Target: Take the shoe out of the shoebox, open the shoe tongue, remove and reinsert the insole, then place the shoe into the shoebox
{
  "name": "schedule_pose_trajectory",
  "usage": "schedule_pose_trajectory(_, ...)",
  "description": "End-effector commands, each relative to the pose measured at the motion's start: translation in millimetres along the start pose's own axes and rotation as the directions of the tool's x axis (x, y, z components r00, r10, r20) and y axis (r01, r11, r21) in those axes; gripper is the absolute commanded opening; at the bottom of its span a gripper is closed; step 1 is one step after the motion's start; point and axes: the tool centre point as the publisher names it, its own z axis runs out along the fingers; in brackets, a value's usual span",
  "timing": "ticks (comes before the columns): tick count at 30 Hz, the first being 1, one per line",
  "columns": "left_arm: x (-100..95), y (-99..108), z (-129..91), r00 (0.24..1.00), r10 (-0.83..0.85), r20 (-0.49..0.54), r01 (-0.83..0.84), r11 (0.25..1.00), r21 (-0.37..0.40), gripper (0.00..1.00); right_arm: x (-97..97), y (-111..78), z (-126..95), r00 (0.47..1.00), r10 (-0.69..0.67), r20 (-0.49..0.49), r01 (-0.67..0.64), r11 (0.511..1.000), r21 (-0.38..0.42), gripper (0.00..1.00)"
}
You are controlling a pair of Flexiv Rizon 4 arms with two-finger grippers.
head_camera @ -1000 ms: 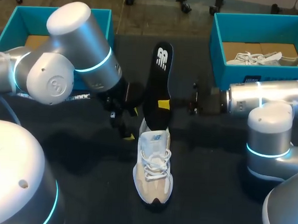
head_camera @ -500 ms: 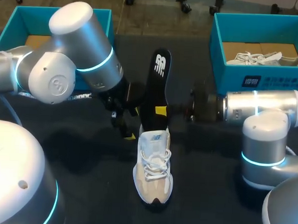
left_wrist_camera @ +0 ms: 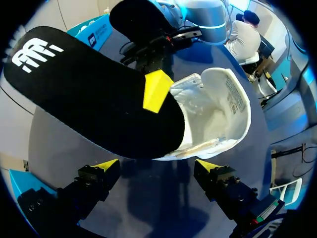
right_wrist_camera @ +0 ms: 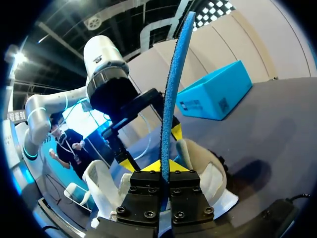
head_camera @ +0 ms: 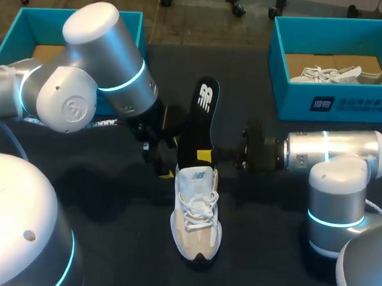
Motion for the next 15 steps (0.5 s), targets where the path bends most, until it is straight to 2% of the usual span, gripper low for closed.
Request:
schedule_pose_trajectory(1,-0.1,0,2,1.0,0.0,0.001,0.0,1.0,0.0,1.0,2.0,-7.9,5,1.0,0.018,-0.006,-0.018,1.0,0.021,0.0)
schedule_pose_trajectory(10,-0.1,0,2,1.0,0.0,0.001,0.0,1.0,0.0,1.0,6.3,-27.0,5,0.996,0.087,-0.03,-0.085,0.995,0.047,0.0)
schedule_pose_trajectory(15,-0.1,0,2,1.0,0.0,0.001,0.0,1.0,0.0,1.0,9.9,-29.3,3,0.993,0.118,-0.03,-0.116,0.991,0.068,0.0)
